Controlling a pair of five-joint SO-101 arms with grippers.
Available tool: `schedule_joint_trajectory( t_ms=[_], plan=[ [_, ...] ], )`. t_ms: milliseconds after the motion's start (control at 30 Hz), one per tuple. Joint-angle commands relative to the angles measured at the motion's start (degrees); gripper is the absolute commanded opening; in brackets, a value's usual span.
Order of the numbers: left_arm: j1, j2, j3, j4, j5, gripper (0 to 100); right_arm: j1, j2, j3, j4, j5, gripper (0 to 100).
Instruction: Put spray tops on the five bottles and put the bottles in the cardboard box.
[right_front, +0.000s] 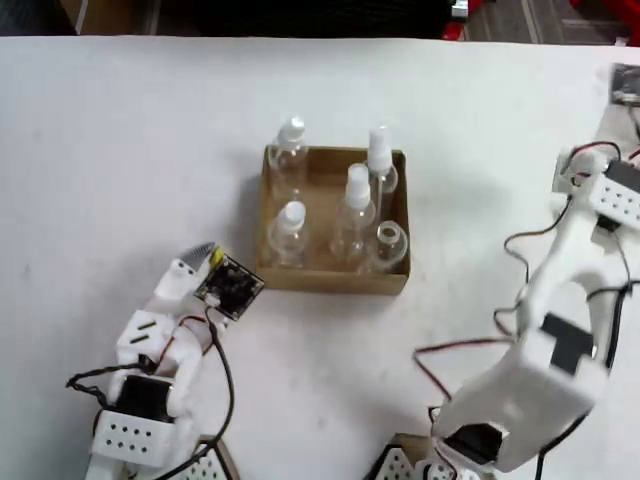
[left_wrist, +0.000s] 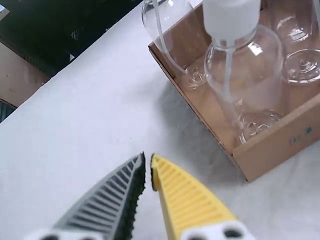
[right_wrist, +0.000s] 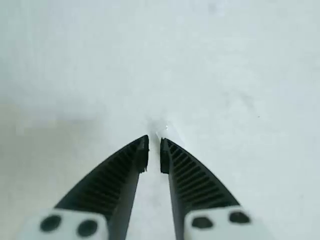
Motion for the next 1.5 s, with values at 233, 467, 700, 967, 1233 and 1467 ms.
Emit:
schedule_joint_trajectory(
  t_ms=[233, 467, 700, 967, 1233, 1467],
  plan=[
    [0.22, 0.31, -0.26, -0.88, -0.44, 2, 2.42, 24.31, -29.19, 13.58, 16.44, 20.6],
    [0.22, 0.31, -0.26, -0.88, -0.44, 2, 3.65, 34.95, -43.43, 20.53, 21.71, 18.5],
    [0.22, 0.31, -0.26, -0.88, -0.44, 2, 3.74, 43.82, -52.75, 21.93, 24.18, 18.3],
    [0.22, 0.31, -0.26, -0.88, -0.44, 2, 2.86, 47.16, -58.46, 23.78, 24.44, 18.0],
    [0.22, 0.31, -0.26, -0.88, -0.44, 2, 1.36, 47.43, -61.27, 31.60, 24.53, 3.9],
    [0.22, 0.31, -0.26, -0.88, -0.44, 2, -0.66, 43.12, -69.80, 44.70, 24.18, 1.5]
  ],
)
